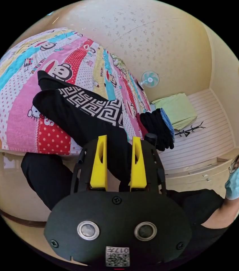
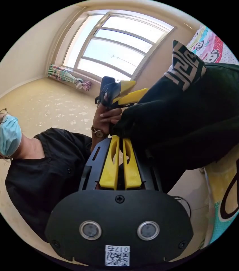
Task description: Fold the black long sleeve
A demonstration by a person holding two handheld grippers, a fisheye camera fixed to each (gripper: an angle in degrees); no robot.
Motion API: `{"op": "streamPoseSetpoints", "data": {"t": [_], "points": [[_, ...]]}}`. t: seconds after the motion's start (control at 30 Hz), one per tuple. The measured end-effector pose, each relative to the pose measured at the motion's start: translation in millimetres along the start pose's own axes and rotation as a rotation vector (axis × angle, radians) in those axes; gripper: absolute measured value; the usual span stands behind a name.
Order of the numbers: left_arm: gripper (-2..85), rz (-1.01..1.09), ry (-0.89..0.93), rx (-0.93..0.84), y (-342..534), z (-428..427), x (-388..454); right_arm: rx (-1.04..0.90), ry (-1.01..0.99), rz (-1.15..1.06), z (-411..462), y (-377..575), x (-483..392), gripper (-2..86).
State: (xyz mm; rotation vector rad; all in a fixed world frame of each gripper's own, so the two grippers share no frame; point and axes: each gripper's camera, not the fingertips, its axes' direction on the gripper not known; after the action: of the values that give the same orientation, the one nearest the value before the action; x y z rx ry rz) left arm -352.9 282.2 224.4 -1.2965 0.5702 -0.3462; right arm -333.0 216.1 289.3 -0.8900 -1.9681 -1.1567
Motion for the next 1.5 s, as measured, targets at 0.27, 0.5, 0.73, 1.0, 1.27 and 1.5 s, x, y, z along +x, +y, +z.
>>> {"op": "streamPoseSetpoints", "data": {"t": [0.27,0.5,0.73,1.0,1.27,1.5], "points": [[4.0,-0.027,0.119,-0.074,19.7,12.9,-21.3,-0.284,0.144,-0.09,43.8,-12.8,2.3,3.3],[4.1,-0.244,0.011,0.153,102.9,-55.2,-77.3,-0.101,0.161,-0.133,4.8,-10.1,-2.2,4.6],[13.9,-0.482,0.041,0.138,166.3,-49.9,-121.1,-0.098,0.205,-0.038,30.4,-31.7,39.1,7.1],[15.8,-0.619,0.057,0.111,196.5,-19.9,-150.5,-0.152,0.065,0.077,59.8,-20.1,83.6,4.7],[-0.5,-0.321,0.519,0.414,192.5,-56.9,-113.7,-0.022,0.075,0.097,10.8,-7.5,90.0,1.4],[-0.9,0.393,0.588,0.487,134.3,-178.2,60.9,0.178,0.065,0.038,-45.6,12.5,67.2,0.7]]}}
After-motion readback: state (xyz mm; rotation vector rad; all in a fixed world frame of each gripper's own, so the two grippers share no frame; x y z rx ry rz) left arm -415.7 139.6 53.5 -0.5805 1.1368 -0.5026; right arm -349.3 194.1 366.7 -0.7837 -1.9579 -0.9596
